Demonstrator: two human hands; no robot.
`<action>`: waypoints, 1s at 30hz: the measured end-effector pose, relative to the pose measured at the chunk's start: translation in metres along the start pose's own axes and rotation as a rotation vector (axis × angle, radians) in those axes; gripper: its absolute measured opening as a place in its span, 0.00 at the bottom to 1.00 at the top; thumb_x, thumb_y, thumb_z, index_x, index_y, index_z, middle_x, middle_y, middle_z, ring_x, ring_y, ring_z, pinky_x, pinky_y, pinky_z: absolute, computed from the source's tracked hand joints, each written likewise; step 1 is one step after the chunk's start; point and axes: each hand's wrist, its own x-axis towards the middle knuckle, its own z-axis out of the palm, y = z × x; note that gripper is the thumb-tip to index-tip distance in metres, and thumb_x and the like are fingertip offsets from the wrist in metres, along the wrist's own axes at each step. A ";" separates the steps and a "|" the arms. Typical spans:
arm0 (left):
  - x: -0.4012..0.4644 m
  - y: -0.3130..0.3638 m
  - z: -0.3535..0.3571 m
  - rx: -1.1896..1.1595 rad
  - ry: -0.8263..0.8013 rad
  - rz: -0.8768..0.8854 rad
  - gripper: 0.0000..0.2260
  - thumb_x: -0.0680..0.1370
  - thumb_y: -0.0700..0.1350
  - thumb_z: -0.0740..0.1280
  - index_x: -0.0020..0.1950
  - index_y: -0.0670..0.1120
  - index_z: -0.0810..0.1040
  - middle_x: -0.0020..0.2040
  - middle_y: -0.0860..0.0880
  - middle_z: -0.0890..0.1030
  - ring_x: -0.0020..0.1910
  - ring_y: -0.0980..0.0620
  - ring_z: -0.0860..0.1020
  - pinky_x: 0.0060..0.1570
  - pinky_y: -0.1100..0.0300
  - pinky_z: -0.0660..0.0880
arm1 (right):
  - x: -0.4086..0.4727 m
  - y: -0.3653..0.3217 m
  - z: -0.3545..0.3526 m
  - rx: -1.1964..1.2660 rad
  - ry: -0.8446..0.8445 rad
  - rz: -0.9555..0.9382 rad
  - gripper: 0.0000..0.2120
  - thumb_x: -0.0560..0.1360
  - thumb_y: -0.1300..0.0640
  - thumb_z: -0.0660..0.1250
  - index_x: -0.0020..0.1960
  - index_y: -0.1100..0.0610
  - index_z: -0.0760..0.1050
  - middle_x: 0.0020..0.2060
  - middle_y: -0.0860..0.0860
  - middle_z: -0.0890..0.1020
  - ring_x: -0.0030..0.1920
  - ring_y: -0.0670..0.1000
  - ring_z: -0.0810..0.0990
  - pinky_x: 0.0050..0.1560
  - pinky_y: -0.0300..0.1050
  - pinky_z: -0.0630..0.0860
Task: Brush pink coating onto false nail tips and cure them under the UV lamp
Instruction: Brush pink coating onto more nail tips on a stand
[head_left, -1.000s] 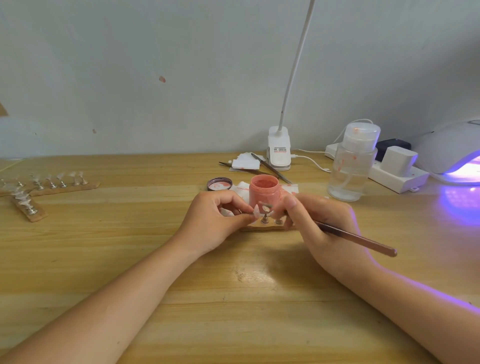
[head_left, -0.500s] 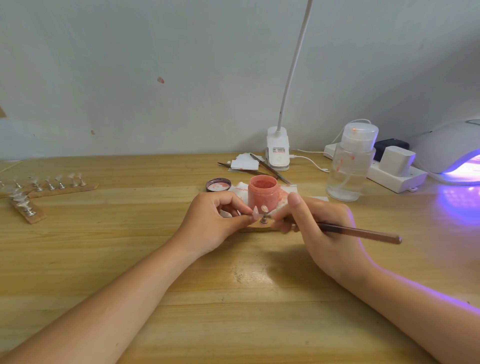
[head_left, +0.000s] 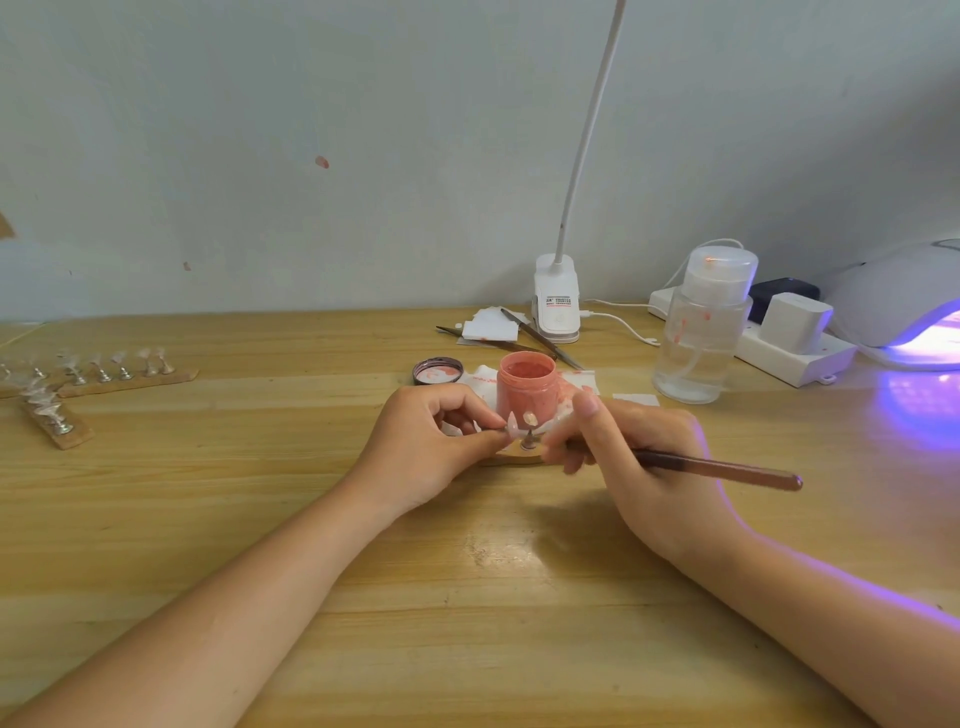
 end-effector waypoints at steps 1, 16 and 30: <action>0.000 0.000 0.000 0.000 0.003 0.002 0.09 0.65 0.37 0.75 0.31 0.49 0.79 0.29 0.51 0.75 0.28 0.61 0.69 0.29 0.72 0.64 | 0.001 0.000 0.000 -0.027 0.000 -0.017 0.17 0.77 0.50 0.57 0.36 0.55 0.79 0.29 0.43 0.79 0.32 0.43 0.79 0.36 0.36 0.74; 0.000 0.000 -0.001 -0.042 0.005 -0.002 0.08 0.67 0.38 0.74 0.33 0.50 0.81 0.31 0.56 0.82 0.30 0.63 0.77 0.34 0.71 0.72 | -0.002 -0.002 -0.002 0.086 0.010 0.021 0.18 0.76 0.53 0.57 0.33 0.55 0.79 0.26 0.52 0.80 0.27 0.44 0.75 0.32 0.33 0.71; -0.002 0.003 -0.001 0.020 -0.033 0.071 0.03 0.69 0.38 0.72 0.41 0.45 0.84 0.38 0.53 0.82 0.34 0.64 0.75 0.36 0.71 0.68 | 0.001 0.000 0.001 -0.046 -0.036 0.013 0.16 0.77 0.45 0.57 0.38 0.50 0.78 0.31 0.44 0.80 0.34 0.44 0.79 0.38 0.38 0.74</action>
